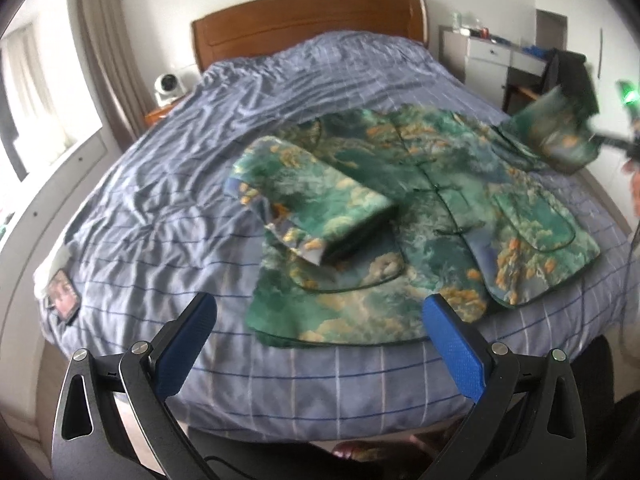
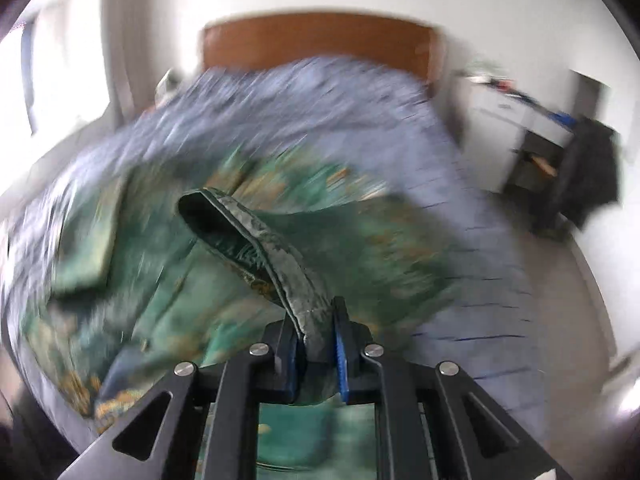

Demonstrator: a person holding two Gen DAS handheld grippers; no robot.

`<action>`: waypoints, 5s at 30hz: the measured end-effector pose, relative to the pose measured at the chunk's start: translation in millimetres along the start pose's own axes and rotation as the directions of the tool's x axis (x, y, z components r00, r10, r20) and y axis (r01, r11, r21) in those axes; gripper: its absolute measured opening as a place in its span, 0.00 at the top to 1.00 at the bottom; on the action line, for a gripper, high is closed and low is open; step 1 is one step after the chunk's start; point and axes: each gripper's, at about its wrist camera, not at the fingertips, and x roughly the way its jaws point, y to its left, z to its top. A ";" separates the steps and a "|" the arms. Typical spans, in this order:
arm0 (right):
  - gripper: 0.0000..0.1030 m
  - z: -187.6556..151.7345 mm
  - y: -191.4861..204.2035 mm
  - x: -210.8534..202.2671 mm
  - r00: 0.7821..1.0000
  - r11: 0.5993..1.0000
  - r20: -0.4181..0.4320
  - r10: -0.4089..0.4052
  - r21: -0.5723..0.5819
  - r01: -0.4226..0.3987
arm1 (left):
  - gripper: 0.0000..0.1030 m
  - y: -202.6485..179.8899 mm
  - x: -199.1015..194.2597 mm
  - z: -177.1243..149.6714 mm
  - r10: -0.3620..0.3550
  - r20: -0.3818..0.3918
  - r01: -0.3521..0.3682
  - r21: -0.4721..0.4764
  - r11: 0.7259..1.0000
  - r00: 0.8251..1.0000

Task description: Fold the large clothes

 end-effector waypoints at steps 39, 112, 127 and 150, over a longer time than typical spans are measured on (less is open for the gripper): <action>0.49 -109.5 34.8 -88.2 0.995 0.959 0.011 -0.101 0.267 0.095 | 0.90 74.3 163.5 85.0 -0.266 -0.119 0.283 0.165 0.945 0.957; 0.01 -108.7 71.7 -129.9 0.951 0.990 0.276 -0.140 0.022 0.139 | 0.01 5.3 38.4 28.5 -0.233 0.096 0.238 -0.055 0.970 0.968; 0.01 -106.9 101.7 -118.4 0.968 0.991 0.230 -0.099 -0.064 0.116 | 0.01 10.8 1.0 54.2 -0.089 0.231 0.109 -0.079 0.991 0.969; 0.01 -107.2 111.9 -115.7 0.974 0.989 0.207 -0.094 -0.091 0.115 | 0.01 21.4 16.2 39.7 -0.066 0.154 0.096 -0.193 0.977 0.986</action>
